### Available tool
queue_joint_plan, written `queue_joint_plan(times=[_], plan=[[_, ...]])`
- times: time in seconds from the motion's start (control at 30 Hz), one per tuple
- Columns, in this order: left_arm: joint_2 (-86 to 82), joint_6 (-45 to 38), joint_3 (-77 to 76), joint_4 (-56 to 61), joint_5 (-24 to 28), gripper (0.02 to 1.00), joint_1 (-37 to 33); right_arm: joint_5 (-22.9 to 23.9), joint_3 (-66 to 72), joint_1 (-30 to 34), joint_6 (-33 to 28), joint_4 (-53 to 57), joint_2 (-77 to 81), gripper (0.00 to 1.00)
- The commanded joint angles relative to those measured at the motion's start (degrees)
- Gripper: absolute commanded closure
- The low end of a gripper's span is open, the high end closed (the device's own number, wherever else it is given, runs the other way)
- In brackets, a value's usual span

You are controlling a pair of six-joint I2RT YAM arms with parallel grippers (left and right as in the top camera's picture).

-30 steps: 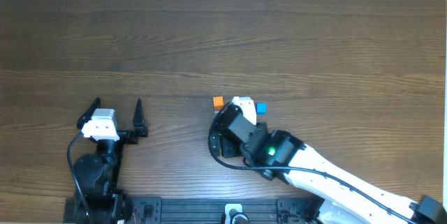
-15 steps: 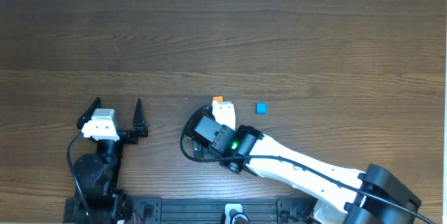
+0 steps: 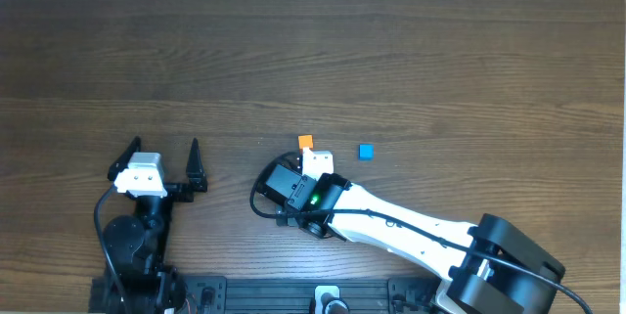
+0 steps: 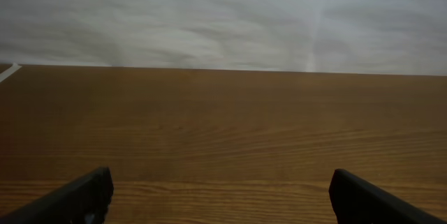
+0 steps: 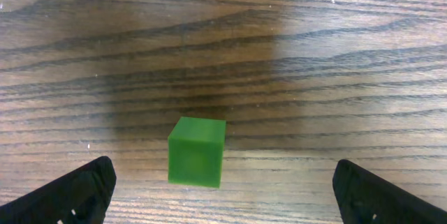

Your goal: Stack Cubes

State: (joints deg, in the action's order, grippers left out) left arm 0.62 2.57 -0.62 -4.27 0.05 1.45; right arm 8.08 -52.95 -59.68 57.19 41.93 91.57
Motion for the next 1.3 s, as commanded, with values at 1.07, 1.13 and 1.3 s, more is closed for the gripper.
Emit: queue_joint_plan(times=[1.07,1.13,1.3], plan=[[-0.5,-0.9,0.3,0.0,0.6,0.018,-0.3,-0.5,-1.0,-1.6,2.4,-1.4,5.1,0.152],[-0.5,-0.8,0.3,0.0,0.6,0.018,-0.3,-0.5,-1.0,-1.6,2.4,-1.4,5.1,0.169],[-0.5,-0.9,0.3,0.0,0.6,0.018,-0.3,-0.5,-1.0,-1.6,2.6,-1.5,5.1,0.215]])
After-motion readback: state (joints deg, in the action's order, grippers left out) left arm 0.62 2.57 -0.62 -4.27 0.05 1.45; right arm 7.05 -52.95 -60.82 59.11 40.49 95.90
